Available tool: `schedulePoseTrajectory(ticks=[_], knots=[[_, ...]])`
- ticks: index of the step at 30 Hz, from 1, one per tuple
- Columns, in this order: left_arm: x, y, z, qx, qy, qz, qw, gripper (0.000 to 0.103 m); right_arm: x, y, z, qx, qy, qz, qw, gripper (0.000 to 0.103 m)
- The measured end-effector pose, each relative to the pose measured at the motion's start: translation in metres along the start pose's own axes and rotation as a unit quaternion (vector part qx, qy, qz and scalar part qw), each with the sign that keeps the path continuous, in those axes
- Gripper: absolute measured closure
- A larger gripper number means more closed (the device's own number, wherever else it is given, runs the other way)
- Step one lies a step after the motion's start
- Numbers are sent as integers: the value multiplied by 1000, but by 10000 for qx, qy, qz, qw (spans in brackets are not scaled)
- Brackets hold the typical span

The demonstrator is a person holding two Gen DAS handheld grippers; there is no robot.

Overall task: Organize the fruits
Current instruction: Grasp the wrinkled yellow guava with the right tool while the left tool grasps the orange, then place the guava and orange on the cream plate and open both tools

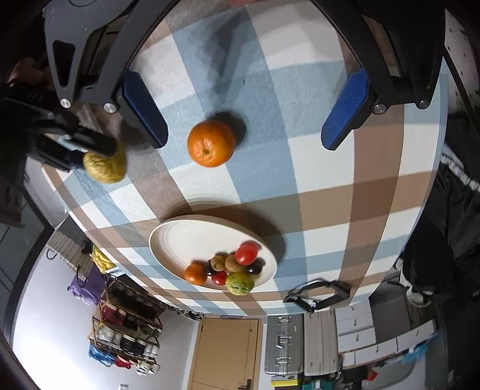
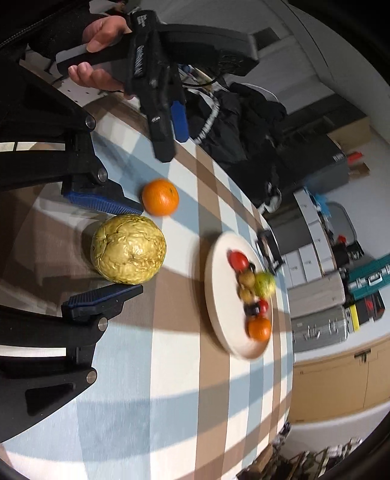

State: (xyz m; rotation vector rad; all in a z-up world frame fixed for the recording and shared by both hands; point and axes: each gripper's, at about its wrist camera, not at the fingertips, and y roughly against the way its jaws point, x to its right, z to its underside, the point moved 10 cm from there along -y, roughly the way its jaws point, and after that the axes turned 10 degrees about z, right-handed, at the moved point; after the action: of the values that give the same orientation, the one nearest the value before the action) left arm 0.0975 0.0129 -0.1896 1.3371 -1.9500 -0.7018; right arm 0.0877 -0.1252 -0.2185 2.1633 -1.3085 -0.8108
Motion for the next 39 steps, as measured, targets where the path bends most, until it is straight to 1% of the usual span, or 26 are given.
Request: schedulePoseTrajectory(ticks=[4, 8, 10, 11, 13, 14, 16, 17, 18, 21, 23, 26, 31, 36, 39], knots=[[6, -18, -2, -176, -110, -17, 9998, 1, 21, 13, -4, 173, -95, 175, 9997, 57], [13, -31, -1, -311, -143, 119, 9993, 4, 43, 23, -6, 254, -319, 291, 9987, 57], [18, -35, 0, -345, -251, 145, 9990, 14, 53, 28, -7, 324, -392, 371, 9980, 57], [20, -37, 0, -364, -299, 157, 9988, 18, 56, 30, -8, 350, -441, 398, 9976, 57], [24, -41, 1, -416, -355, 212, 9983, 31, 61, 34, -9, 403, -608, 339, 9968, 57], [26, -42, 2, -446, -354, 264, 9980, 35, 62, 36, -10, 431, -658, 273, 9965, 57], [29, -47, 5, -546, -317, 439, 9970, 51, 62, 37, -12, 479, -619, 290, 9965, 57], [28, -49, 6, -568, -309, 443, 9969, 54, 60, 37, -13, 496, -559, 290, 9968, 57], [26, -51, 5, -552, -311, 418, 9971, 64, 58, 38, -14, 509, -523, 279, 9969, 57], [24, -52, 4, -547, -215, 567, 9967, 65, 53, 38, -17, 572, -471, 201, 9970, 57], [24, -52, 4, -542, -234, 590, 9965, 66, 50, 36, -19, 578, -431, 130, 9973, 57], [24, -51, 3, -527, -255, 593, 9965, 66, 49, 28, -17, 489, -421, 97, 9979, 57], [23, -50, 2, -465, -121, 755, 9960, 66, 48, 15, -10, 302, -435, 36, 9986, 57], [24, -44, -5, -292, -99, 834, 9960, 66, 46, 17, -12, 338, -418, 0, 9986, 57], [27, -38, -15, -176, -108, 922, 9955, 66, 48, 18, -16, 386, -465, -18, 9982, 57]])
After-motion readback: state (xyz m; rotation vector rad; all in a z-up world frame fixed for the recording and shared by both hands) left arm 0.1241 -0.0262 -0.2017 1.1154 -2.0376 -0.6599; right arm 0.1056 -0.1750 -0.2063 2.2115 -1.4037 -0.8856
